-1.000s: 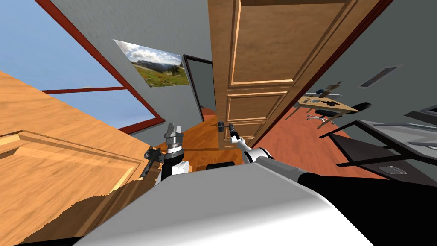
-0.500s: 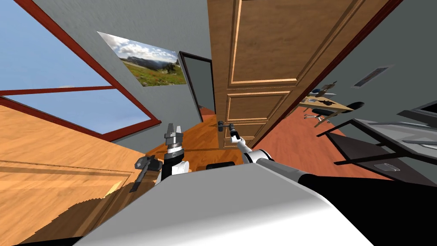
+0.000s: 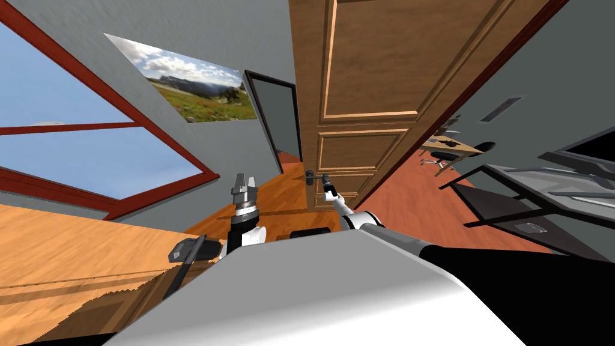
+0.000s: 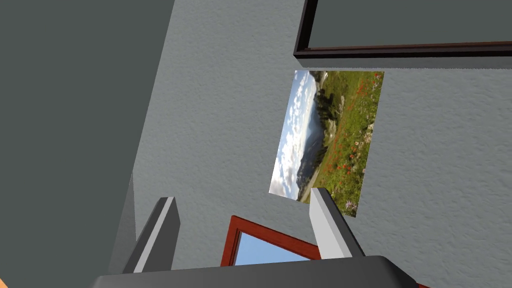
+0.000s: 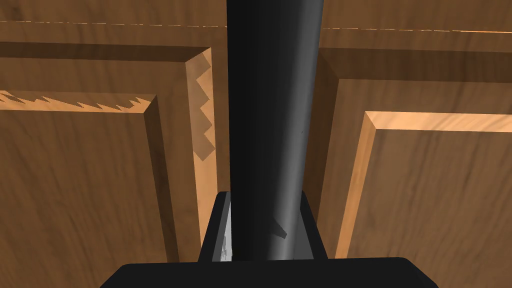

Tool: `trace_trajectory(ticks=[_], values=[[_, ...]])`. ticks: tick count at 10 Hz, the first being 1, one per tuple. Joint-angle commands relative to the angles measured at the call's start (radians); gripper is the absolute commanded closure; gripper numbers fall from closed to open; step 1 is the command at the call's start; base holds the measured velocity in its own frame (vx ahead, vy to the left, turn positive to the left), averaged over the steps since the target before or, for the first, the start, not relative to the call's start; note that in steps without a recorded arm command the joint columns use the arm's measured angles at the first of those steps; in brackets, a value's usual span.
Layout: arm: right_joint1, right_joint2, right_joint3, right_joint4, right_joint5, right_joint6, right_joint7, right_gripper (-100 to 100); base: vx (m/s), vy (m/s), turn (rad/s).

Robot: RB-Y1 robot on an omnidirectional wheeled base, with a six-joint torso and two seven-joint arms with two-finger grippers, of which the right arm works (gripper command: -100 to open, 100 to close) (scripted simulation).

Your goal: Push the door open

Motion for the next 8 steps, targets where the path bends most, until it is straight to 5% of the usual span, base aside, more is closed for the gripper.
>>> trace_trajectory(ticks=[1,8], values=[[-0.013,-0.011,-0.026,0.013,-0.016,-0.015,0.021,100,0.100,0.047,-0.100],[-0.007,0.040,-0.063,-0.007,-0.047,-0.012,0.095,100,0.142,0.102,-0.121]])
